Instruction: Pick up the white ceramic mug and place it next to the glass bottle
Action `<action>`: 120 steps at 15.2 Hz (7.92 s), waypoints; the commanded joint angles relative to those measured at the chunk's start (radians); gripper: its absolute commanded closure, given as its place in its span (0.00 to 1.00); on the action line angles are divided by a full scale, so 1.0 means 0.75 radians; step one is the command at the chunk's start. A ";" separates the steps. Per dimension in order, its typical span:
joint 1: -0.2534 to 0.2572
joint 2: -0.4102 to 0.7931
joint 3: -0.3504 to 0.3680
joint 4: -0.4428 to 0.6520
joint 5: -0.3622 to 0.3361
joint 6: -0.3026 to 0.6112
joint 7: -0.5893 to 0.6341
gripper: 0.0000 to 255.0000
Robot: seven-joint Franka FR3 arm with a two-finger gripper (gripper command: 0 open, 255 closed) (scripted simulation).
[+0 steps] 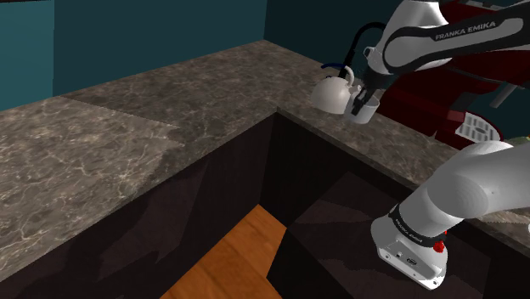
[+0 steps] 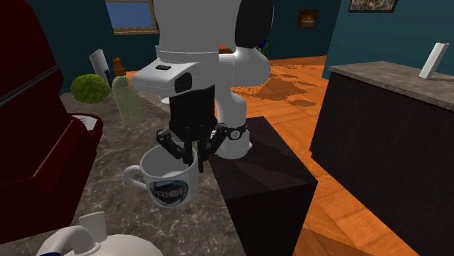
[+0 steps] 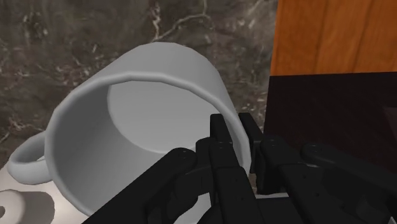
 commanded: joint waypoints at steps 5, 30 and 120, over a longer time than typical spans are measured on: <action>0.004 -0.055 0.017 0.077 0.013 -0.132 -0.003 1.00; 0.023 -0.115 0.072 0.486 0.062 -0.601 -0.020 1.00; -0.461 -1.530 -0.713 0.163 -0.944 -1.460 -0.881 1.00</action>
